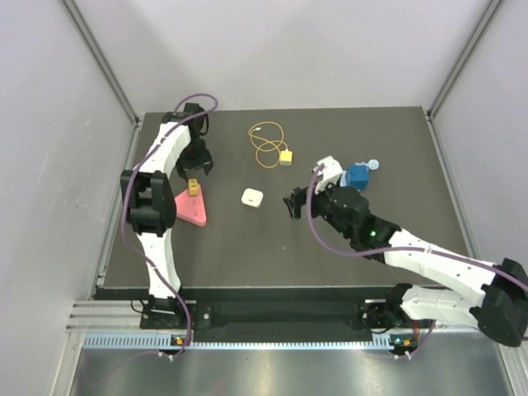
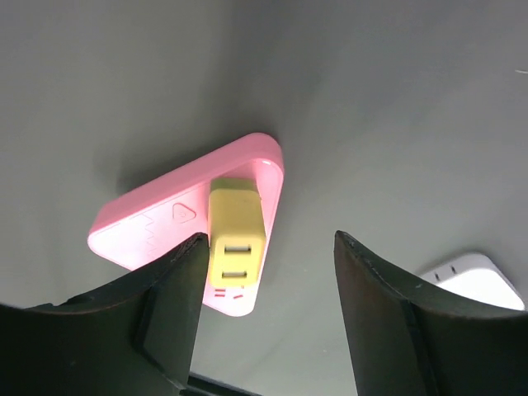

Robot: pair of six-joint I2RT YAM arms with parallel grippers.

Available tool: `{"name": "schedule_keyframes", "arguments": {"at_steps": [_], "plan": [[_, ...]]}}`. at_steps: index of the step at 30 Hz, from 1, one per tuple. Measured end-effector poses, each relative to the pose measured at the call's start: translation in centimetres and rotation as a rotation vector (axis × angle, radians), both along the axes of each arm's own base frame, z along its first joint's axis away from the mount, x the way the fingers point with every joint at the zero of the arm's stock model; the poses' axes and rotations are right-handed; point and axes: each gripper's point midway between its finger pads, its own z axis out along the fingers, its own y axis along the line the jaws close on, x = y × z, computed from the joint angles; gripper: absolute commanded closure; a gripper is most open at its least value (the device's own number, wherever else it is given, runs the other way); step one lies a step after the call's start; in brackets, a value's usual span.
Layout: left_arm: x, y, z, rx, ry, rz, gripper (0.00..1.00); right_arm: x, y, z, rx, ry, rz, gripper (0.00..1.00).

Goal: Insert the plug

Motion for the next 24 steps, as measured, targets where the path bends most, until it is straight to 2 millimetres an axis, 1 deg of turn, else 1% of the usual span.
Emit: {"name": "schedule_keyframes", "arguments": {"at_steps": [3, 6, 10, 12, 13, 14, 15, 16, 18, 21, 24], "plan": [[0.2, -0.1, 1.8, -0.002, -0.073, -0.032, 0.32, 1.5, 0.3, -0.1, -0.023, 0.05, -0.059, 0.0], [-0.5, 0.1, 3.4, -0.003, -0.131, -0.052, 0.32, 3.6, 0.5, -1.0, -0.055, 0.119, -0.127, 0.0], [-2.1, 0.3, 4.2, -0.005, -0.162, -0.067, 0.33, 7.2, 1.2, -1.8, -0.088, 0.189, -0.205, 0.0], [-2.4, -0.2, 4.5, -0.034, -0.193, -0.078, 0.38, 9.0, 1.4, -2.3, -0.097, 0.217, -0.244, 0.0], [-2.7, -0.6, 4.7, -0.059, -0.213, -0.084, 0.38, 10.0, 1.4, -2.5, -0.099, 0.231, -0.264, 0.01], [-3.2, -1.2, 4.8, -0.096, -0.234, -0.096, 0.35, 10.7, 1.6, -2.8, -0.1, 0.238, -0.276, 0.01], [-3.5, -1.9, 5.0, -0.138, -0.258, -0.111, 0.34, 11.7, 1.7, -3.1, -0.104, 0.247, -0.293, 0.02], [-4.2, -2.9, 5.1, -0.194, -0.279, -0.128, 0.34, 12.8, 1.9, -3.5, -0.106, 0.258, -0.312, 0.03], [-5.7, -5.2, 5.8, -0.307, -0.328, -0.171, 0.34, 14.3, 2.1, -4.6, -0.12, 0.276, -0.337, 0.04], [-7.2, -7.6, 7.2, -0.422, -0.398, -0.216, 0.35, 16.7, 3.0, -6.5, -0.141, 0.296, -0.363, 0.05], [-8.1, -8.8, 8.3, -0.489, -0.464, -0.244, 0.35, 18.3, 3.9, -8.6, -0.158, 0.325, -0.378, 0.1]]}}
